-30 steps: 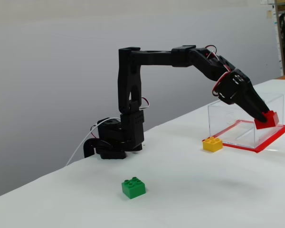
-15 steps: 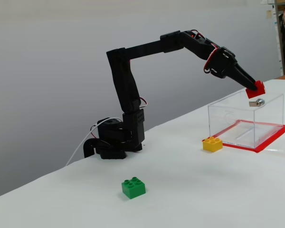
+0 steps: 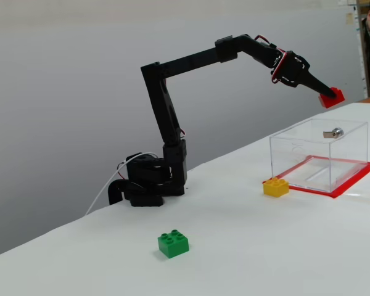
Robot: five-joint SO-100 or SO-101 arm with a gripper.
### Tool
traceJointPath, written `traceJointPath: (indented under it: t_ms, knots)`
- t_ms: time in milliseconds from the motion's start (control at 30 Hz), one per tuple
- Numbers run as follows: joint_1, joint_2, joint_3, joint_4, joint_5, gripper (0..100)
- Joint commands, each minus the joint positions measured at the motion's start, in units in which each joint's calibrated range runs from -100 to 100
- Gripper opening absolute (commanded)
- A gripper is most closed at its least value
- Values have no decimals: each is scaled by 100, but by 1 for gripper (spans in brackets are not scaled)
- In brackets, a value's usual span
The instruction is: Pick the red lego brick and place it into the transparent box
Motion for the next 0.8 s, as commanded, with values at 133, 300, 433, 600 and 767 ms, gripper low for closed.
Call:
traceJointPath:
  t_ms: [133, 300, 433, 600, 767]
  knots:
    - [-731, -139, -285, 26, 15, 10]
    - [-1123, -97, -213, 26, 15, 10]
    - [-1352, 217, -267, 26, 15, 10]
    - [-1470, 709, -529, 26, -6, 10]
    - [-1603, 1193, -846, 26, -21, 10]
